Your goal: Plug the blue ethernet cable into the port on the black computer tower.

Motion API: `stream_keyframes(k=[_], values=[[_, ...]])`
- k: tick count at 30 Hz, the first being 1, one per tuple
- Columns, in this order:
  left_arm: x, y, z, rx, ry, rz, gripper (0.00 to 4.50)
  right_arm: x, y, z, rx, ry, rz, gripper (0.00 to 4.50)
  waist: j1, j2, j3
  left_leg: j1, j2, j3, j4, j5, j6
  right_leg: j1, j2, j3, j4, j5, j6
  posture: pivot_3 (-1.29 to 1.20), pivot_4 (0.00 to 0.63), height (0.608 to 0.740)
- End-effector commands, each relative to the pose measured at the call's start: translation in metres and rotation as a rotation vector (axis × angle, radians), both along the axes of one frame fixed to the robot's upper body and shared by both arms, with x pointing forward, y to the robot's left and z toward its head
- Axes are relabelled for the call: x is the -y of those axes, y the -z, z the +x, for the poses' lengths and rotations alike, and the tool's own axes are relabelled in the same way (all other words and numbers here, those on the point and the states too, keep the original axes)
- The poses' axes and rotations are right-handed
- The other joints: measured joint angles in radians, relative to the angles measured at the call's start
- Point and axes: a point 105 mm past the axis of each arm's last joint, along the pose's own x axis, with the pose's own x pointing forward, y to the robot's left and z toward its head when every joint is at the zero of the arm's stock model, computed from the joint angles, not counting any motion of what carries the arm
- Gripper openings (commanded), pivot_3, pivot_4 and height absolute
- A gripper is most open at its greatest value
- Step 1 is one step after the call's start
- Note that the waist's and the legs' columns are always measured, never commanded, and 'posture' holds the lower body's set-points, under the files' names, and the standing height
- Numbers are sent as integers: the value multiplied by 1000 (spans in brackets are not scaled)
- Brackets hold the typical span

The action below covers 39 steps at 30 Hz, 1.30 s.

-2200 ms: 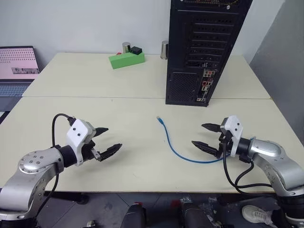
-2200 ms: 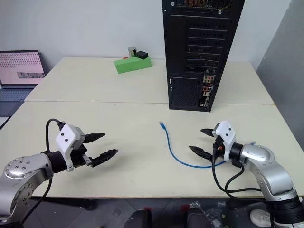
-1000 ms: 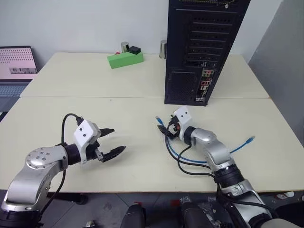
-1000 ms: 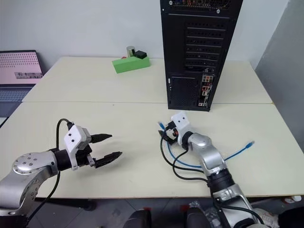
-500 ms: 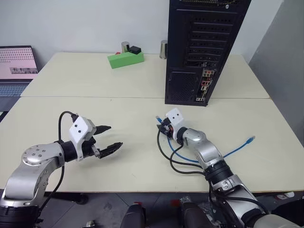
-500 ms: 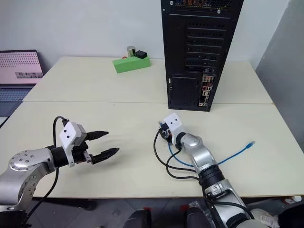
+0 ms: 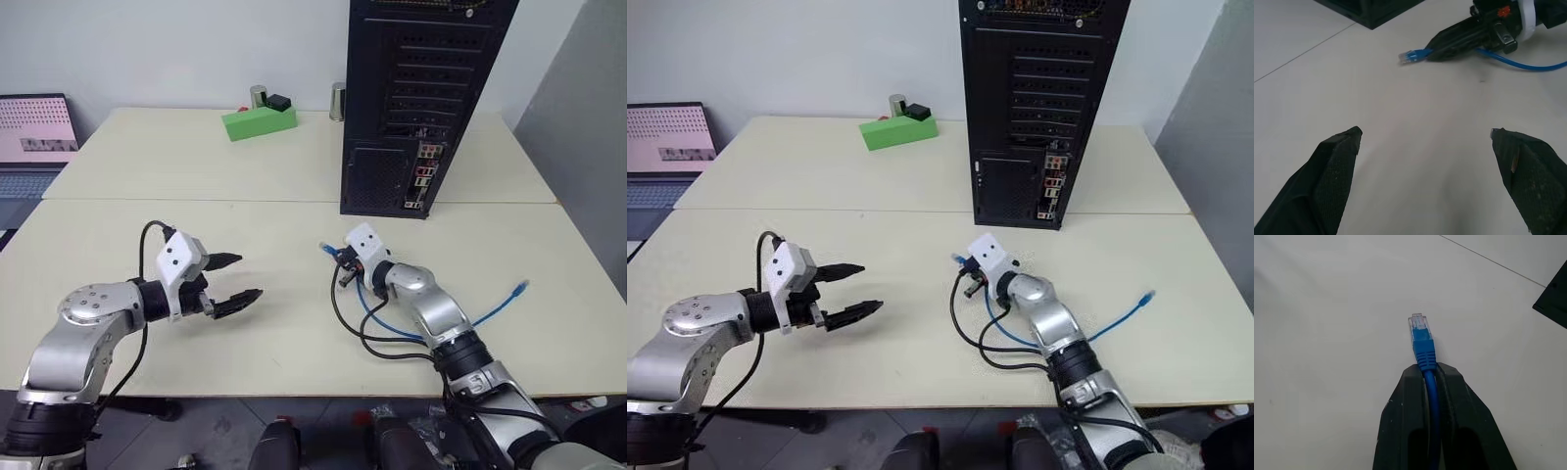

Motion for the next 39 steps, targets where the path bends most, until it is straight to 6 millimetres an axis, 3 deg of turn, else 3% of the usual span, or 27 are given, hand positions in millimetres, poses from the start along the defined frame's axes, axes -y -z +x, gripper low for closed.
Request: stream_keyframes(k=[1,9,16,25,39], values=[[23,-1,-2,2,169,45,4500,2,-29,-34,78,-257,-37,23,4,0,0,0,0,0,0,0,0,0,0,0,0,0,0,0,150,740],[57,-5,0,2,360,45,4500,21,-40,-74,62,-451,-105,19,-2,0,0,0,0,0,0,0,0,0,1,0,0,0,1,0,150,740],[76,-4,-5,6,481,60,4500,21,-39,-84,42,-475,-122,18,-7,0,0,0,0,-1,1,0,0,0,1,0,0,0,1,0,150,740],[84,1,0,31,518,64,4500,19,-40,-90,29,-485,-115,15,-5,0,0,0,0,-1,1,0,0,0,1,-1,0,0,1,0,150,740],[96,4,7,59,541,53,1733,16,-39,-93,21,-494,-118,8,-3,-1,0,0,0,-1,1,0,0,1,1,-1,0,0,1,0,150,740]])
